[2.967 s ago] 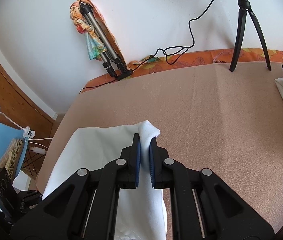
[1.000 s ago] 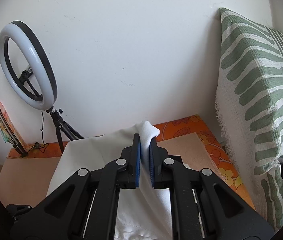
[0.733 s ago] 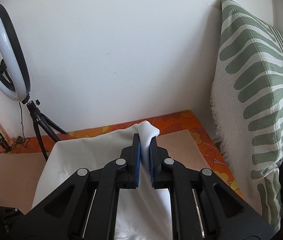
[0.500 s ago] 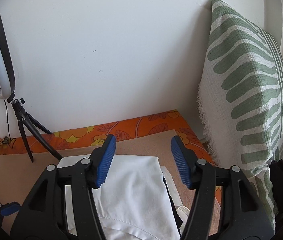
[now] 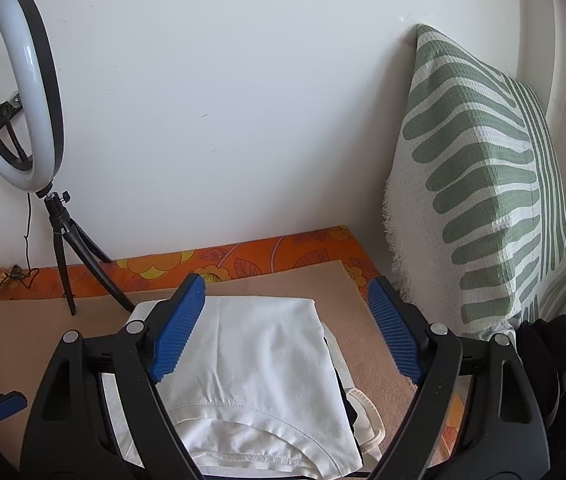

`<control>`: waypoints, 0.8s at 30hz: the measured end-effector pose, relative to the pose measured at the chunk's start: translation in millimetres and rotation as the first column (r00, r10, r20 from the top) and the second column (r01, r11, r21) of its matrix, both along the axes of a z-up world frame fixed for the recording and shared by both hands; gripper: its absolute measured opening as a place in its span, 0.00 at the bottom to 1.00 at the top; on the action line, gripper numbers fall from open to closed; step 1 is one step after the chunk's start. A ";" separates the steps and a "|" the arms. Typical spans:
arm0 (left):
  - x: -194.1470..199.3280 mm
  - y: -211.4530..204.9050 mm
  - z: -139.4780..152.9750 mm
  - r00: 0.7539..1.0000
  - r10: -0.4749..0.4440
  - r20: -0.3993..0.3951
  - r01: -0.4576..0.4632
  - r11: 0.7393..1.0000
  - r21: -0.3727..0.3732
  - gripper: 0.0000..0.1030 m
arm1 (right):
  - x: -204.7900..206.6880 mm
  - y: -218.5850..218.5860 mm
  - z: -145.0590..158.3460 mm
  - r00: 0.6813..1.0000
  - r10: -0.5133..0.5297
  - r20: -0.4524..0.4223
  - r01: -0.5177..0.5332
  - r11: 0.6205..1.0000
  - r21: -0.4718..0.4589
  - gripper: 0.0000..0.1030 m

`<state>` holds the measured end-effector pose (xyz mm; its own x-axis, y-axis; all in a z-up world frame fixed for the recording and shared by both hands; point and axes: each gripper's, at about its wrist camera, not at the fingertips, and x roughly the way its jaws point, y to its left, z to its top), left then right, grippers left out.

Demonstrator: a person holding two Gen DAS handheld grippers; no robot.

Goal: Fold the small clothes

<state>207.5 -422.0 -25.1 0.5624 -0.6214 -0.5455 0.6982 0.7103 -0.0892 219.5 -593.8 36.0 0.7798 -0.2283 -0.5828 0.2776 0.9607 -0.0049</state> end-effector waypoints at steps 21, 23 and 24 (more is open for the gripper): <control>-93.6 111.5 75.2 0.994 0.054 0.092 -0.049 0.997 -0.057 0.82 | -108.4 101.6 76.2 0.994 -0.021 0.109 0.022 1.000 -0.006 1.00; -102.9 127.8 78.2 0.993 0.066 0.099 -0.061 0.997 -0.054 0.82 | -120.2 116.1 76.7 0.994 -0.015 0.104 0.016 1.000 -0.009 1.00; -107.3 136.1 79.1 0.993 0.071 0.098 -0.066 0.996 -0.052 0.82 | -126.9 123.9 76.2 0.995 -0.017 0.098 0.018 1.000 -0.011 1.00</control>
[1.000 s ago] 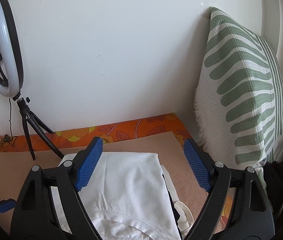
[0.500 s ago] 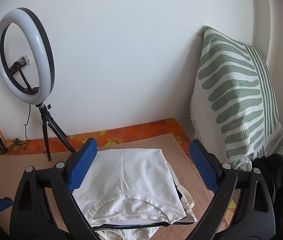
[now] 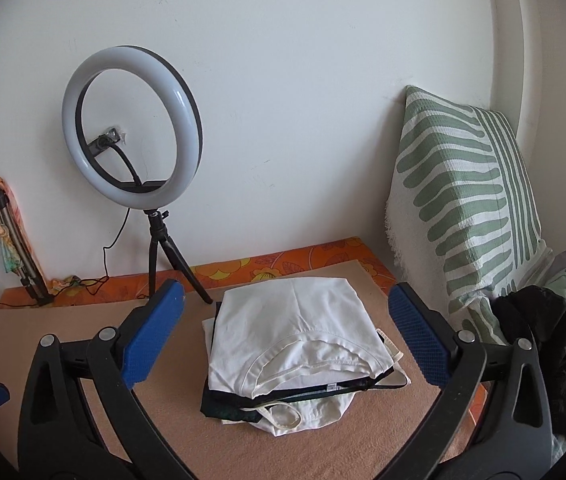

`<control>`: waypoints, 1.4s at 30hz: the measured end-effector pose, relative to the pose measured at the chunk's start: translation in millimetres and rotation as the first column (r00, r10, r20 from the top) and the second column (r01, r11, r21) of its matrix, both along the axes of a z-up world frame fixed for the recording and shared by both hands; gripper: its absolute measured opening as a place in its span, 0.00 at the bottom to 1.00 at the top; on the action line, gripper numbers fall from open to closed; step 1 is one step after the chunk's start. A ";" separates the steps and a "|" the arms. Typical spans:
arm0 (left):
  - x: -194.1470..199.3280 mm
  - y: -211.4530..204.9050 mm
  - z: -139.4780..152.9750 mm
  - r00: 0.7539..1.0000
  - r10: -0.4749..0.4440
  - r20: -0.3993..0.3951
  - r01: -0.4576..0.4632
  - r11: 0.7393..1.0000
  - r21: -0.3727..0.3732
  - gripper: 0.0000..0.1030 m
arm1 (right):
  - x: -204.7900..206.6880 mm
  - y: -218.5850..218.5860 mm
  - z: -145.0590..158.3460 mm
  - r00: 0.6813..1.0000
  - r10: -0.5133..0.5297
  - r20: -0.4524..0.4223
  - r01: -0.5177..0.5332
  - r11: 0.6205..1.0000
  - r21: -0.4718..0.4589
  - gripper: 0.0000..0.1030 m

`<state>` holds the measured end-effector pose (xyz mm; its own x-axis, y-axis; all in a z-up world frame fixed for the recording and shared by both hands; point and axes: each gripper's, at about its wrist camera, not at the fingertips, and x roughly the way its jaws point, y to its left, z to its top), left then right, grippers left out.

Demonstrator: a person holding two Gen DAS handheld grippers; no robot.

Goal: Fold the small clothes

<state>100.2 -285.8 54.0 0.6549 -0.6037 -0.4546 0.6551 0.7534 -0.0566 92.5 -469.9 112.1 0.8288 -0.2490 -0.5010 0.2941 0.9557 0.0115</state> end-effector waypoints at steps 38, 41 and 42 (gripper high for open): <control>-54.1 145.0 -100.9 0.970 0.194 -0.145 -0.162 0.965 0.208 0.99 | -133.6 141.1 -123.0 0.998 -0.051 -0.027 0.054 0.993 0.109 1.00; -54.7 147.8 -107.1 0.968 0.208 -0.142 -0.173 0.959 0.226 0.99 | -132.5 142.2 -123.7 0.999 -0.045 -0.024 0.047 0.994 0.098 1.00; -55.0 148.6 -108.1 0.967 0.211 -0.141 -0.176 0.957 0.229 0.99 | -132.9 143.8 -123.8 0.999 -0.043 -0.023 0.045 0.995 0.090 1.00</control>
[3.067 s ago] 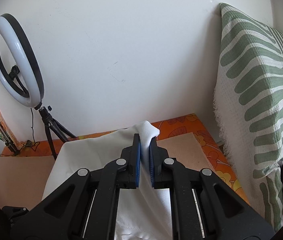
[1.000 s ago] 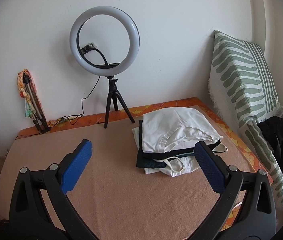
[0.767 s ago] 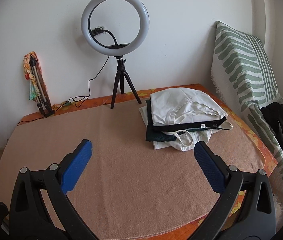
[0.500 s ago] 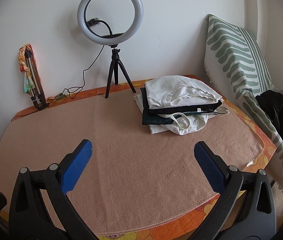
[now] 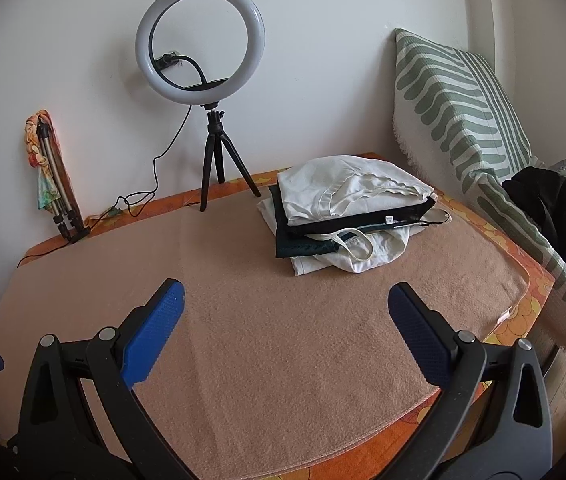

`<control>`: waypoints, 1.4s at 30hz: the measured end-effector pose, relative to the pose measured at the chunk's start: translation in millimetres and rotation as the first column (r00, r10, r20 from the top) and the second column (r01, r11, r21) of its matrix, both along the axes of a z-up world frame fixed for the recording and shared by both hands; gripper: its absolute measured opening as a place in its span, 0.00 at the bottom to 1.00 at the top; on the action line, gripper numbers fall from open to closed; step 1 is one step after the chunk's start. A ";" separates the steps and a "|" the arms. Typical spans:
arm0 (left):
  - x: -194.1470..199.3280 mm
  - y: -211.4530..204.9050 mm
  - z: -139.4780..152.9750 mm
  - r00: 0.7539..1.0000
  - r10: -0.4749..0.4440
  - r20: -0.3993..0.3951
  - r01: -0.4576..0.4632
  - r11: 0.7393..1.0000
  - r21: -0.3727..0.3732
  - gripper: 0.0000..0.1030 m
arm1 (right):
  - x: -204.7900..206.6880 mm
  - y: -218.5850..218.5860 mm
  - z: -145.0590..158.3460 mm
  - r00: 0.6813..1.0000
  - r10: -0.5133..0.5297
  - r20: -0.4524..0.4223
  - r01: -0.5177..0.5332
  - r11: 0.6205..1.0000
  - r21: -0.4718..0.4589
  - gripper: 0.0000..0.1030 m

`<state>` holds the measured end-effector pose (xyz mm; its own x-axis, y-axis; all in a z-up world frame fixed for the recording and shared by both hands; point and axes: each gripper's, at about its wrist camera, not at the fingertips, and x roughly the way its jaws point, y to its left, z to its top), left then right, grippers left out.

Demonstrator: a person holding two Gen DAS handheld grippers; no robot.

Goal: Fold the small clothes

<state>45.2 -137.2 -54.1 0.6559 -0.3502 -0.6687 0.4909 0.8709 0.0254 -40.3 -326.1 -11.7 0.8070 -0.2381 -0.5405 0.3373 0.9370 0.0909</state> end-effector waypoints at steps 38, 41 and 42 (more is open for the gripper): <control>-6.2 7.8 10.8 0.999 0.014 0.043 -0.013 1.000 -0.009 0.99 | -1.9 13.7 -0.8 1.000 0.012 0.010 -0.011 0.999 -0.035 1.00; -6.3 8.8 11.6 0.999 0.016 0.046 -0.015 1.000 -0.011 0.99 | -2.4 13.9 -0.5 1.000 0.011 0.010 -0.010 0.999 -0.034 1.00; -6.7 8.9 11.7 0.999 0.016 0.048 -0.015 1.000 -0.011 0.99 | -2.6 14.1 -0.4 1.000 0.011 0.011 -0.010 0.999 -0.033 1.00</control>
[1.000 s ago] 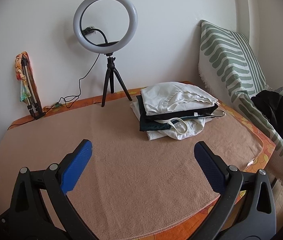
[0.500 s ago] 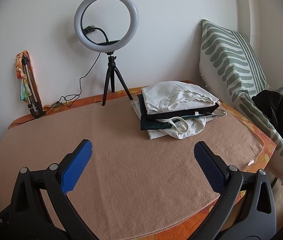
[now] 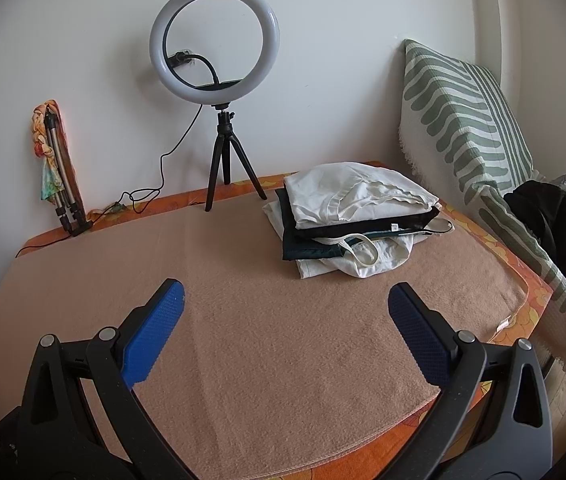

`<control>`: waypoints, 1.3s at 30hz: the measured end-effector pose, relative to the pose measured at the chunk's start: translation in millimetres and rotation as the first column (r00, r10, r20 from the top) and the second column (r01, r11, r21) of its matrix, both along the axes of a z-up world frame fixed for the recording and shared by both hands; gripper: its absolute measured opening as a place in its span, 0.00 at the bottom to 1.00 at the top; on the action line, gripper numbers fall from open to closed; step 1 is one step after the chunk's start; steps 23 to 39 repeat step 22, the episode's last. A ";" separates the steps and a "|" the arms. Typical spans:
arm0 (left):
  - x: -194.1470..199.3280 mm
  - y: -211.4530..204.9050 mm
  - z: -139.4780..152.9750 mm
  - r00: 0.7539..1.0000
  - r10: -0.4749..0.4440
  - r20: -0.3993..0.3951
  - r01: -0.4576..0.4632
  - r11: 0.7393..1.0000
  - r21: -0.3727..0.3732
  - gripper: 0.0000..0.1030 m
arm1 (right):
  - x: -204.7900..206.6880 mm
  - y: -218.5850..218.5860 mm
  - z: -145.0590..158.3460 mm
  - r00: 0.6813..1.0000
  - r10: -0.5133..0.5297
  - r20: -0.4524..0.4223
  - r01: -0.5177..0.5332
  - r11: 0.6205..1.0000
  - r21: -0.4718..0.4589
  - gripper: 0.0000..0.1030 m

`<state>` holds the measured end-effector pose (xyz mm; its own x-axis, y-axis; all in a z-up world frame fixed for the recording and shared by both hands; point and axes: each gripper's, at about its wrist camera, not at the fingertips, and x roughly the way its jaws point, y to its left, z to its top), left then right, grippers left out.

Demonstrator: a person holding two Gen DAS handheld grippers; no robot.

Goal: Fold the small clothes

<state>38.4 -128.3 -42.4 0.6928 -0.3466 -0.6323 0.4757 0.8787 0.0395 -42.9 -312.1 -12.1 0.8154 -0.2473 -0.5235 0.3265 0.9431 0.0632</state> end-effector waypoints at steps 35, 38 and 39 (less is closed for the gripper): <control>-5.6 4.2 1.8 0.999 -0.008 0.044 0.009 1.000 -0.015 0.99 | 1.3 3.7 -2.1 1.000 0.013 -0.003 -0.013 1.000 -0.001 1.00; -5.6 4.2 1.8 0.999 -0.008 0.044 0.009 1.000 -0.015 0.99 | 1.3 3.7 -2.1 1.000 0.013 -0.003 -0.013 1.000 -0.001 1.00; -5.6 4.2 1.8 0.999 -0.008 0.044 0.009 1.000 -0.015 0.99 | 1.3 3.7 -2.1 1.000 0.013 -0.003 -0.013 1.000 -0.001 1.00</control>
